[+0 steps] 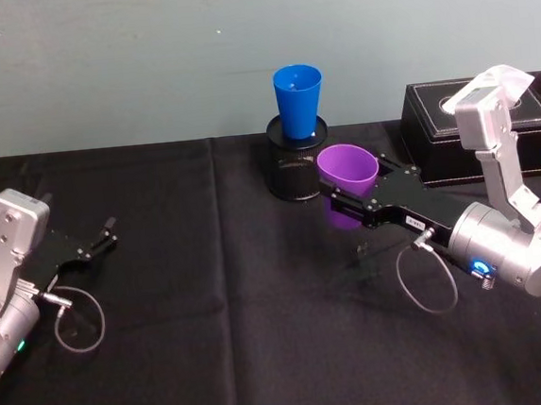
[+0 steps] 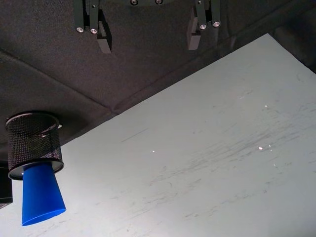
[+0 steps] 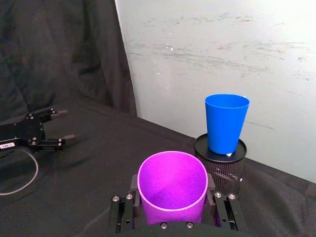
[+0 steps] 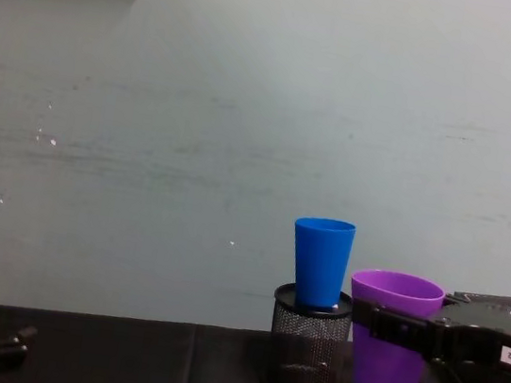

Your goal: Pick up one cup with a gripper and tap it against the other cup.

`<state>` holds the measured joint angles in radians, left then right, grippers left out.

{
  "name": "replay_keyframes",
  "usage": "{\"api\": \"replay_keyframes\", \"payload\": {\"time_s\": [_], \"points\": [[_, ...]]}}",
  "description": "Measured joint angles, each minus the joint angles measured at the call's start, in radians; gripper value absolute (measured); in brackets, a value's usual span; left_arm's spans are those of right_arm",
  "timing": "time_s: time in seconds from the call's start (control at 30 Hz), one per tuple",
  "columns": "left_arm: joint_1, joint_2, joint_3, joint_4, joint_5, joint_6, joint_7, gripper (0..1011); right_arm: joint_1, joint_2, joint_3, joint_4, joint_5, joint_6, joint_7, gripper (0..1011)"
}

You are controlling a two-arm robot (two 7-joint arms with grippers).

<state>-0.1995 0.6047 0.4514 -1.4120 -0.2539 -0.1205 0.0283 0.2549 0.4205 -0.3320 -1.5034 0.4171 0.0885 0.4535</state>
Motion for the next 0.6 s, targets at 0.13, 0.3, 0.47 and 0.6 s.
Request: {"api": "replay_keyframes", "payload": {"time_s": [0.13, 0.3, 0.47, 0.6], "points": [[0.0, 0.0, 0.0, 0.0, 0.0, 0.0, 0.0, 1000, 0.0, 0.0, 0.0, 0.0, 0.0, 0.0, 0.0, 730], [0.0, 0.0, 0.0, 0.0, 0.0, 0.0, 0.0, 1000, 0.0, 0.0, 0.0, 0.0, 0.0, 0.0, 0.0, 730], [0.0, 0.0, 0.0, 0.0, 0.0, 0.0, 0.0, 1000, 0.0, 0.0, 0.0, 0.0, 0.0, 0.0, 0.0, 730], [0.0, 0.0, 0.0, 0.0, 0.0, 0.0, 0.0, 1000, 0.0, 0.0, 0.0, 0.0, 0.0, 0.0, 0.0, 730]]}}
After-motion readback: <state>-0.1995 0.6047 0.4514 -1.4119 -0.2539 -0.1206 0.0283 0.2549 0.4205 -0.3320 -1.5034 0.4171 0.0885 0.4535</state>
